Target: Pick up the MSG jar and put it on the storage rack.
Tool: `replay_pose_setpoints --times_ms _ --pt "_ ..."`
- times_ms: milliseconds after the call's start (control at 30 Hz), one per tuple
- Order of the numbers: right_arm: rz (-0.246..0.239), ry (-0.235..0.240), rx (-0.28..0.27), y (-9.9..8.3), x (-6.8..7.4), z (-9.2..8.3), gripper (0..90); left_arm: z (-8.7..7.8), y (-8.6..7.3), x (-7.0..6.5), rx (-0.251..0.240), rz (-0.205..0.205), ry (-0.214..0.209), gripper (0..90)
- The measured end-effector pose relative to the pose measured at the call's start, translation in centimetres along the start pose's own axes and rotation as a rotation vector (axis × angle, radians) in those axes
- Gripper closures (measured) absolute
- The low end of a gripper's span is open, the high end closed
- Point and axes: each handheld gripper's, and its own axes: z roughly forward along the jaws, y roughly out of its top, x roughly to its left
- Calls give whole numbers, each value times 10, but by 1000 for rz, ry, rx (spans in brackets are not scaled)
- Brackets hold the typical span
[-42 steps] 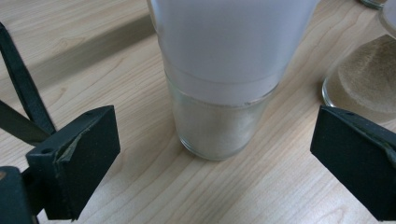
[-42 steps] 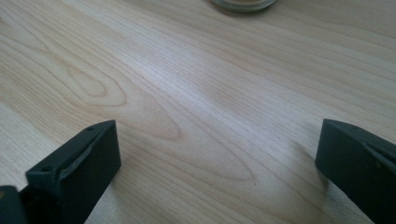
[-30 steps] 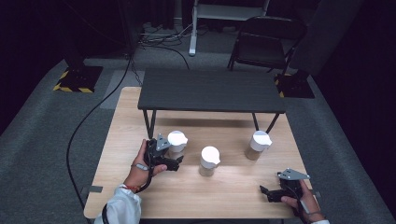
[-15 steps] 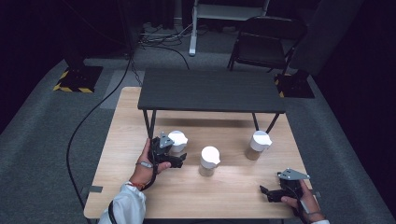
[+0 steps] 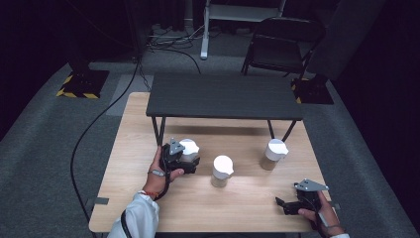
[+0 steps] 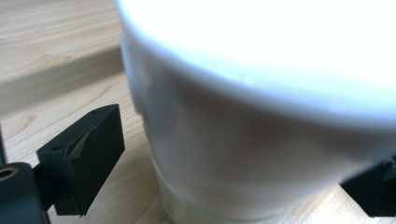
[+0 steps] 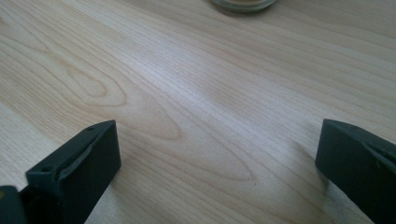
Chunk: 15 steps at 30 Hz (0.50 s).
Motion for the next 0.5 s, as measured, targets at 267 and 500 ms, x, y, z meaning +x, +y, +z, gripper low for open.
replay_pose_setpoints --times_ms 267,500 --pt "-3 3 0 0 -1 0 0 1 -3 -3 -10 17 6 242" --pt "-3 5 1 0 -1 0 0 -1 -2 -14 -17 43 43 300"
